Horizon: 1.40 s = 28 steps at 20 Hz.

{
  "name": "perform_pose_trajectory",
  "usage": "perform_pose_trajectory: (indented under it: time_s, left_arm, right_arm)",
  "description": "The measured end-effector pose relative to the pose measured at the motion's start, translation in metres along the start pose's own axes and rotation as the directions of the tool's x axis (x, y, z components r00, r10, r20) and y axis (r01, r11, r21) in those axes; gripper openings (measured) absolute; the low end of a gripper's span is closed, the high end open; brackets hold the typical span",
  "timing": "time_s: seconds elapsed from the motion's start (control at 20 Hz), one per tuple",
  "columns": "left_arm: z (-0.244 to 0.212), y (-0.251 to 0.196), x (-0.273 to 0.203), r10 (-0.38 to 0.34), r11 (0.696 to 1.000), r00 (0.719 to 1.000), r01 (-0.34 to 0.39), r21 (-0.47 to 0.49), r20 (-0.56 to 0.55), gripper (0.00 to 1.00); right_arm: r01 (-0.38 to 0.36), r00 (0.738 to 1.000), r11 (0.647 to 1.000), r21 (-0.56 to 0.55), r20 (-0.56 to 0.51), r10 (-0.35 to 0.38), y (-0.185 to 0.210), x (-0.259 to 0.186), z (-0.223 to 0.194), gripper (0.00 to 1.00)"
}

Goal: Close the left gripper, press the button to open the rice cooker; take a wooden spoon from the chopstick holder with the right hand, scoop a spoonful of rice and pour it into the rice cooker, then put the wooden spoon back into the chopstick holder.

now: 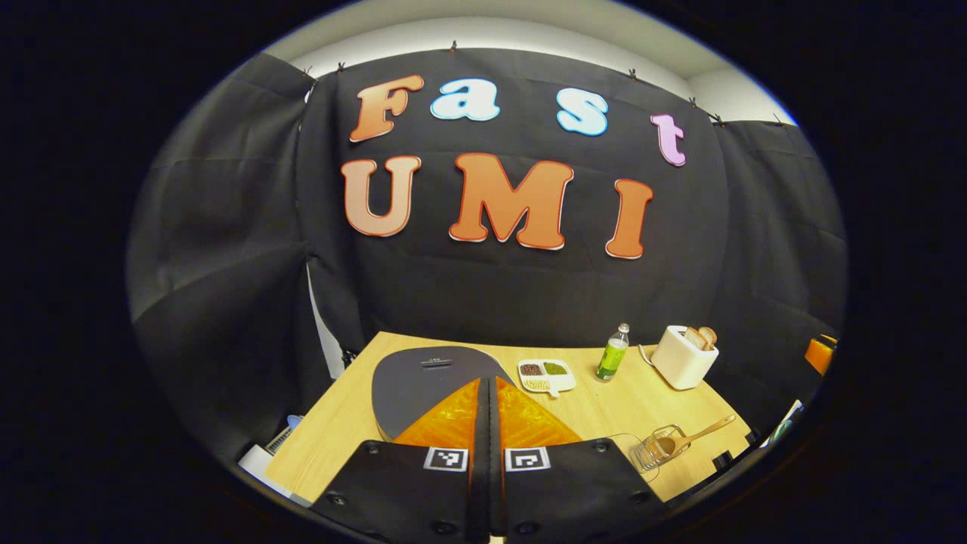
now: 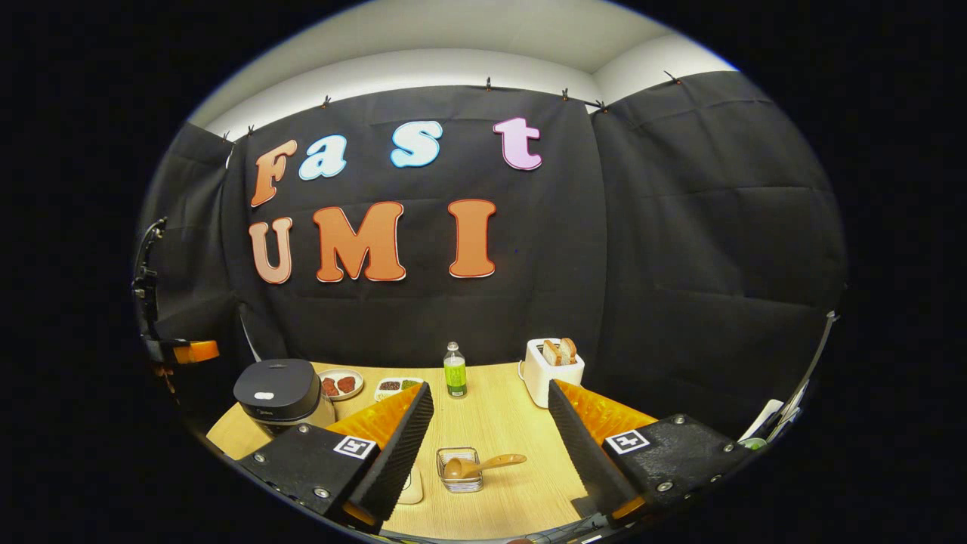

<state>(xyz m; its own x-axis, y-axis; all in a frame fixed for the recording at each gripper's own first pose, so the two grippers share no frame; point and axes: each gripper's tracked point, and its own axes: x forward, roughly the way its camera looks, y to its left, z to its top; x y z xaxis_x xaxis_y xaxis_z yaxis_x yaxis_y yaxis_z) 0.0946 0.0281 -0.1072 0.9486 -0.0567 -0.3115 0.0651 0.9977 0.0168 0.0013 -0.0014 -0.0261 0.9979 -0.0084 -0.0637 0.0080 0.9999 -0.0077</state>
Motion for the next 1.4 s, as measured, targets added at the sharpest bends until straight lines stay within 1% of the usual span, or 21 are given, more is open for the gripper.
perform_pose_trajectory:
  time_s: [0.1, 0.2, 0.35, 0.4, 0.45, 0.5, 0.55, 0.6, 0.65, 0.7, 0.8, 0.85, 0.9, 1.0, 1.05, 1.1, 1.2, 1.25, 1.3, 1.35, 1.4]
  left_arm:
    - [-0.015, 0.000, 0.022, -0.012, 1.000, 0.998, 0.011, -0.013, -0.062, 0.04]
    - [-0.025, 0.010, 0.043, 0.004, 1.000, 0.996, -0.005, -0.005, -0.085, 0.04]
    - [-0.058, 0.020, 0.071, 0.016, 1.000, 0.986, -0.018, -0.011, -0.166, 0.04]
    - [-0.065, 0.022, 0.078, 0.019, 1.000, 0.982, -0.022, -0.019, -0.187, 0.04]
    - [-0.072, 0.025, 0.085, 0.023, 0.999, 0.979, -0.029, -0.024, -0.205, 0.01]
    - [-0.079, 0.028, 0.089, 0.031, 0.999, 0.974, -0.037, -0.020, -0.224, 0.04]
    - [-0.084, 0.028, 0.092, 0.033, 0.999, 0.971, -0.036, -0.010, -0.237, 0.04]
    - [-0.091, 0.028, 0.095, 0.036, 0.999, 0.968, -0.036, 0.003, -0.250, 0.01]
    - [-0.096, 0.028, 0.097, 0.039, 0.999, 0.965, -0.036, 0.016, -0.261, 0.02]
    - [-0.100, 0.028, 0.099, 0.040, 0.999, 0.962, -0.035, 0.022, -0.270, 0.04]
    - [-0.105, 0.028, 0.098, 0.040, 0.999, 0.956, -0.037, 0.014, -0.290, 0.02]
    - [-0.104, 0.028, 0.099, 0.040, 0.999, 0.961, -0.039, 0.010, -0.275, 0.01]
    - [-0.106, 0.029, 0.099, 0.039, 0.999, 0.957, -0.038, 0.008, -0.287, 0.04]
    - [-0.110, 0.030, 0.098, 0.045, 0.999, 0.950, -0.046, 0.005, -0.308, 0.05]
    - [-0.112, 0.031, 0.098, 0.046, 0.999, 0.948, -0.044, 0.011, -0.316, 0.02]
    - [-0.114, 0.031, 0.095, 0.045, 0.999, 0.945, -0.045, 0.008, -0.323, 0.02]
    - [-0.114, 0.031, 0.096, 0.028, 0.999, 0.950, -0.032, -0.009, -0.310, 0.08]
    - [-0.112, 0.031, 0.097, 0.019, 1.000, 0.953, -0.025, -0.017, -0.301, 0.05]
    - [-0.109, 0.031, 0.096, 0.015, 0.999, 0.956, -0.022, -0.023, -0.293, 0.05]
    - [-0.105, 0.031, 0.096, 0.019, 1.000, 0.960, -0.024, -0.015, -0.278, 0.05]
    - [-0.102, 0.031, 0.094, 0.035, 0.999, 0.959, -0.037, -0.002, -0.280, 0.01]
  right_arm:
    - [0.005, 1.000, 1.000, -0.001, -0.011, -0.005, -0.001, 0.001, -0.004, 0.95]
    - [0.001, 1.000, 1.000, 0.009, -0.023, -0.001, 0.000, 0.002, -0.009, 0.95]
    - [-0.002, 0.999, 0.999, 0.033, -0.052, 0.004, 0.001, 0.004, -0.018, 0.95]
    - [0.002, 0.998, 0.999, 0.038, -0.058, 0.000, -0.001, 0.005, -0.020, 0.95]
    - [0.007, 0.998, 0.999, 0.041, -0.064, -0.004, -0.002, 0.005, -0.021, 0.95]
    - [0.012, 0.998, 0.999, 0.042, -0.068, -0.009, -0.003, 0.006, -0.023, 0.95]
    - [0.018, 0.997, 0.999, 0.041, -0.072, -0.015, -0.004, 0.007, -0.023, 0.95]
    - [0.022, 0.997, 0.999, 0.041, -0.075, -0.019, -0.006, 0.009, -0.025, 0.95]
    - [0.027, 0.997, 0.999, 0.040, -0.078, -0.024, -0.007, 0.010, -0.025, 0.95]
    - [0.030, 0.996, 0.999, 0.040, -0.080, -0.027, -0.008, 0.011, -0.026, 0.95]
    - [0.038, 0.996, 0.998, 0.043, -0.085, -0.034, -0.010, 0.014, -0.027, 0.95]
    - [0.039, 0.996, 0.998, 0.047, -0.088, -0.035, -0.010, 0.014, -0.027, 0.95]
    - [0.039, 0.995, 0.998, 0.051, -0.093, -0.034, -0.010, 0.015, -0.028, 0.95]
    - [0.039, 0.994, 0.998, 0.054, -0.103, -0.034, -0.008, 0.019, -0.032, 0.95]
    - [0.040, 0.994, 0.998, 0.053, -0.107, -0.034, -0.008, 0.020, -0.033, 0.95]
    - [0.040, 0.993, 0.998, 0.052, -0.110, -0.034, -0.007, 0.020, -0.034, 0.95]
    - [0.036, 0.993, 0.998, 0.045, -0.115, -0.031, -0.006, 0.020, -0.036, 0.95]
    - [0.039, 0.993, 0.998, 0.040, -0.117, -0.034, -0.008, 0.020, -0.036, 0.95]
    - [0.042, 0.992, 0.998, 0.037, -0.118, -0.038, -0.009, 0.020, -0.036, 0.95]
    - [0.043, 0.992, 0.998, 0.038, -0.117, -0.038, -0.011, 0.020, -0.034, 0.95]
    - [0.042, 0.993, 0.998, 0.041, -0.113, -0.037, -0.011, 0.019, -0.032, 0.95]
